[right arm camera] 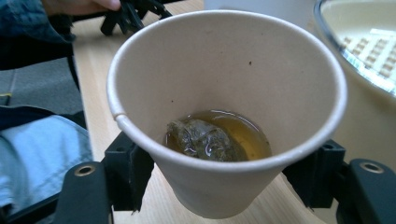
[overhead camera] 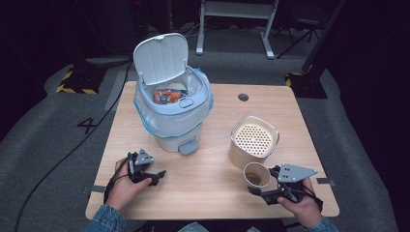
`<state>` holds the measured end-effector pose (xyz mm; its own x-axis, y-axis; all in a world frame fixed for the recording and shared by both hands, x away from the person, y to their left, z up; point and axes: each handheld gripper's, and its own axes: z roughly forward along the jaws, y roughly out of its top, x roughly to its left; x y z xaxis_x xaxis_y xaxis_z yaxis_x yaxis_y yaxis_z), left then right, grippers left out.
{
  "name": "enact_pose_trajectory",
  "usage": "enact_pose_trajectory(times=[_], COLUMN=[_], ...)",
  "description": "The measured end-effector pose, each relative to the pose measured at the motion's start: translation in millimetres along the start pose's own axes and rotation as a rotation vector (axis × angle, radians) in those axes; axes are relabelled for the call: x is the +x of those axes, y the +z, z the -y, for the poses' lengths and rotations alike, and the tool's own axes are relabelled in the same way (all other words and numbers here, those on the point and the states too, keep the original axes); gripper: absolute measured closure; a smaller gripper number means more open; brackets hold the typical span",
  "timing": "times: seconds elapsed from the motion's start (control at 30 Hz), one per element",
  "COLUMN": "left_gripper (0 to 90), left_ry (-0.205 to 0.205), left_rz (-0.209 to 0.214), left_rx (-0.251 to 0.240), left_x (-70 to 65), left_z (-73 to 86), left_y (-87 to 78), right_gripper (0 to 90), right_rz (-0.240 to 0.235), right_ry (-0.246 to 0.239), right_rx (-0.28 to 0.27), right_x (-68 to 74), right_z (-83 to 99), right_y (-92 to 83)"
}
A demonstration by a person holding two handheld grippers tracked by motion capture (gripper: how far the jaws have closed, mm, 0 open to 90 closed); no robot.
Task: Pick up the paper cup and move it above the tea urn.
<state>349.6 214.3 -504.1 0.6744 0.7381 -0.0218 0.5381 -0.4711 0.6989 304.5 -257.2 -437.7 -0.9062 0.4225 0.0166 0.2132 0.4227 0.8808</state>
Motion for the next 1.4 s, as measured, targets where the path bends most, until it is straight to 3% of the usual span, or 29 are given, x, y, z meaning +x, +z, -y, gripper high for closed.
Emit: enact_pose_trajectory(times=[0.1, 0.2, 0.53, 1.0, 1.2, 1.4], left_gripper=[21.1, 12.2, 10.1, 10.0, 10.0, 10.0], left_ry=[0.001, 0.028, 0.031, 0.030, 0.030, 0.030], left_rz=[0.014, 0.027, 0.032, 0.030, 0.030, 0.030], left_rx=[0.001, 0.021, 0.023, 0.022, 0.022, 0.022], left_x=[0.2, -1.4, -0.2, -0.5, -0.5, -0.5], left_z=[-0.1, -1.1, -2.2, -2.1, -2.1, -2.1], left_y=[0.4, 1.9, 3.4, 3.5, 3.4, 3.4], right_gripper=[32.3, 32.4, 32.4, 32.5, 32.6, 32.6], right_rz=[-0.005, 0.004, 0.061, 0.170, 0.204, 0.220], right_ry=[0.005, -0.002, -0.015, -0.060, -0.081, -0.070], right_rx=[0.006, 0.004, -0.020, -0.031, -0.027, -0.030], right_x=[0.3, 0.3, -12.5, -49.9, -67.3, -88.1], right_z=[-11.7, -23.1, -58.2, -97.3, -104.1, -104.3], right_y=[-7.4, -14.7, -38.3, -52.4, -49.2, -45.5])
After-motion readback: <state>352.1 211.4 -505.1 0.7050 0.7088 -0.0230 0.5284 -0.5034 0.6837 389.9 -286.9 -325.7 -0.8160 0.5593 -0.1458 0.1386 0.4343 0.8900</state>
